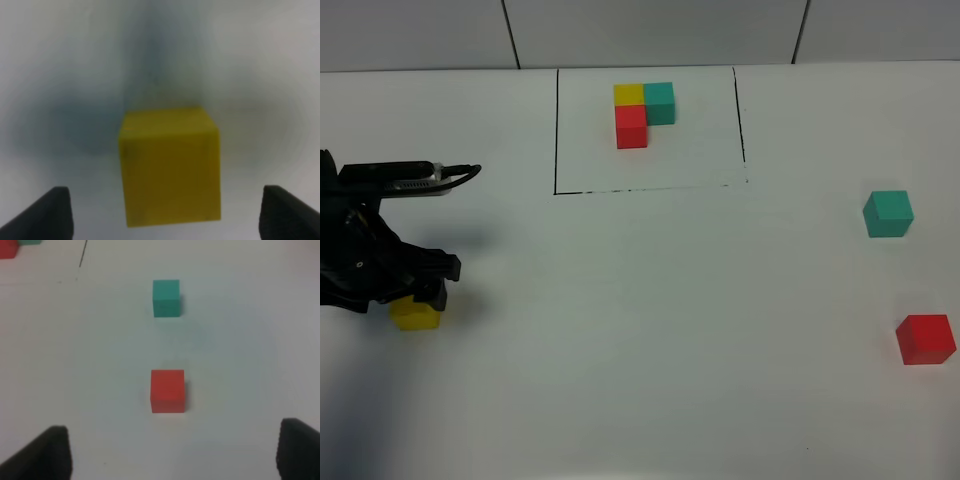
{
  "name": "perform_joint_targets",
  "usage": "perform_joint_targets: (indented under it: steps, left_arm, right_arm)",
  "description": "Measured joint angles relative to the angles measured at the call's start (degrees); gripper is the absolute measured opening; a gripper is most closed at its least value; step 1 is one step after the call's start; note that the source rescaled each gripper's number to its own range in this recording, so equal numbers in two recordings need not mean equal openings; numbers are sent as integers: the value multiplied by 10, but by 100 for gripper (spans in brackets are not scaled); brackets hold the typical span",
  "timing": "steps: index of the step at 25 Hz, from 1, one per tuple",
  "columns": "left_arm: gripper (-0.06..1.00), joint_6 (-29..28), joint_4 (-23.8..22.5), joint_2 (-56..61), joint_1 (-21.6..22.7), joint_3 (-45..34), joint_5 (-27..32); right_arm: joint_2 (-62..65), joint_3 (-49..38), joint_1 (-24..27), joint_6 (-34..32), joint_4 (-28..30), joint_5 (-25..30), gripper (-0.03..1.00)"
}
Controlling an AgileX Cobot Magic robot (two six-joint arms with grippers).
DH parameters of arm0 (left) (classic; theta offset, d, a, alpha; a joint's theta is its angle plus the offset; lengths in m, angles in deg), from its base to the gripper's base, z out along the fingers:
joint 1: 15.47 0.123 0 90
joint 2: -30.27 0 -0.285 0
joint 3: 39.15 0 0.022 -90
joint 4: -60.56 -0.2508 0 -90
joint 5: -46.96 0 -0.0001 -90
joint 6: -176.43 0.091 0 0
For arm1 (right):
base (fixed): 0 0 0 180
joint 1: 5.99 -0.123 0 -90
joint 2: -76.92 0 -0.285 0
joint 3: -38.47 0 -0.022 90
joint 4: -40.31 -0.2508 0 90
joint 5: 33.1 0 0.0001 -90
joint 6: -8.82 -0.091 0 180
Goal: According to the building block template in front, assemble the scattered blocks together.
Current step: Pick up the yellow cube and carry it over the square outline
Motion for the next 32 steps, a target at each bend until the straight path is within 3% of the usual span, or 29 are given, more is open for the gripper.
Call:
perform_joint_targets:
  steps: [11,14,16,18,20,25,32]
  left_arm:
    - [79,-1,0,-65,0,6,-43]
    - [71,-1,1,-68,0,6,-46]
    - [55,-1,1,-68,0,6,-46]
    - [32,-3,1,-68,0,6,-44]
    - [0,-3,2,-68,0,6,-39]
    - [1,4,0,-68,0,16,-22]
    - [1,130,0,-69,-22,110,38]
  right_arm:
    - [0,0,0,0,0,0,69]
    - [0,0,0,0,0,0,69]
    - [0,0,0,0,0,0,69]
    - [0,0,0,0,0,-1,69]
    - [0,0,0,0,0,-1,69]
    - [0,0,0,0,0,-1,69]
    - [0,0,0,0,0,-2,69]
